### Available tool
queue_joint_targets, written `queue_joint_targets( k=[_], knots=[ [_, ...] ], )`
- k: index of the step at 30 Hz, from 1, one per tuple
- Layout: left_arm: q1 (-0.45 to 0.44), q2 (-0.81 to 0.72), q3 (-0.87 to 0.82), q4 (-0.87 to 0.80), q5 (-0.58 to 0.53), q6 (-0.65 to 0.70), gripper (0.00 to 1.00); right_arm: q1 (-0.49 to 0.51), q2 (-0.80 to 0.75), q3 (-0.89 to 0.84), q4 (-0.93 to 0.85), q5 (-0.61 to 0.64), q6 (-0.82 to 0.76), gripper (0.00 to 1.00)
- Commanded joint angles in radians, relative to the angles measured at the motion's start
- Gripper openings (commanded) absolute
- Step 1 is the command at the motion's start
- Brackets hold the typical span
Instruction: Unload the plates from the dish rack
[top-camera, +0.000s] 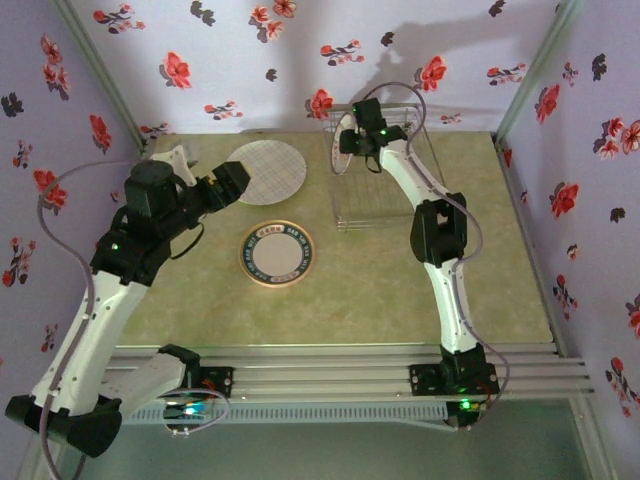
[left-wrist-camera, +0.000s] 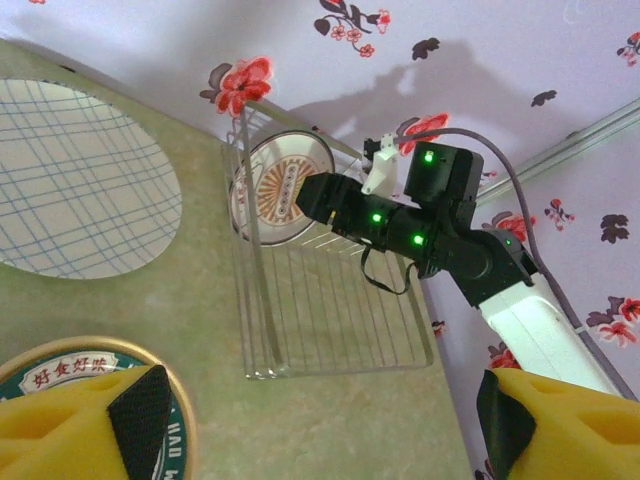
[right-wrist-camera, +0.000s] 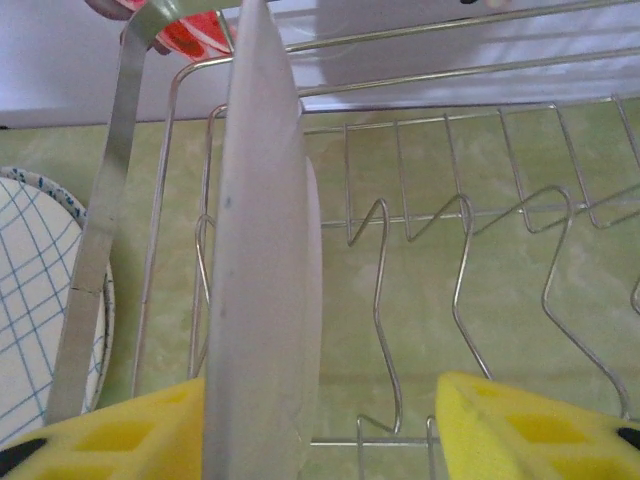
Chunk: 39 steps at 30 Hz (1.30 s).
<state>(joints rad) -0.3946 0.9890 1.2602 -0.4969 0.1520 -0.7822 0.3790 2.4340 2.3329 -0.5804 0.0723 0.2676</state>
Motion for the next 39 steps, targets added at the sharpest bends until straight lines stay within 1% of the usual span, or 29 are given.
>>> queue_joint_targets(
  k=[1,5,10,12,19,24,32,39],
  knots=[
    [-0.007,-0.032,0.004,-0.036,-0.020,0.018,0.83,0.015,0.024,0.041,0.038,0.035,-0.005,0.51],
    [-0.007,-0.047,0.004,-0.058,-0.026,0.021,0.83,0.023,0.034,0.043,0.048,0.054,-0.002,0.37],
    [-0.006,-0.061,0.005,-0.078,-0.029,0.021,0.83,0.039,0.035,0.050,0.053,0.102,-0.012,0.24],
    [-0.006,-0.064,0.006,-0.084,-0.029,0.022,0.83,0.047,0.036,0.056,0.050,0.124,-0.020,0.20],
    [-0.006,-0.076,0.006,-0.098,-0.029,0.024,0.83,0.071,0.036,0.097,0.011,0.236,-0.039,0.00],
    [-0.006,-0.082,0.002,-0.097,-0.027,0.024,0.83,0.092,0.017,0.120,0.000,0.331,-0.070,0.00],
    [-0.006,-0.070,-0.011,-0.056,-0.022,0.011,0.83,0.112,-0.057,0.133,0.004,0.473,-0.096,0.00],
    [-0.007,-0.049,-0.024,-0.006,-0.017,0.002,0.83,0.112,-0.159,0.107,-0.013,0.538,-0.124,0.00]
  ],
)
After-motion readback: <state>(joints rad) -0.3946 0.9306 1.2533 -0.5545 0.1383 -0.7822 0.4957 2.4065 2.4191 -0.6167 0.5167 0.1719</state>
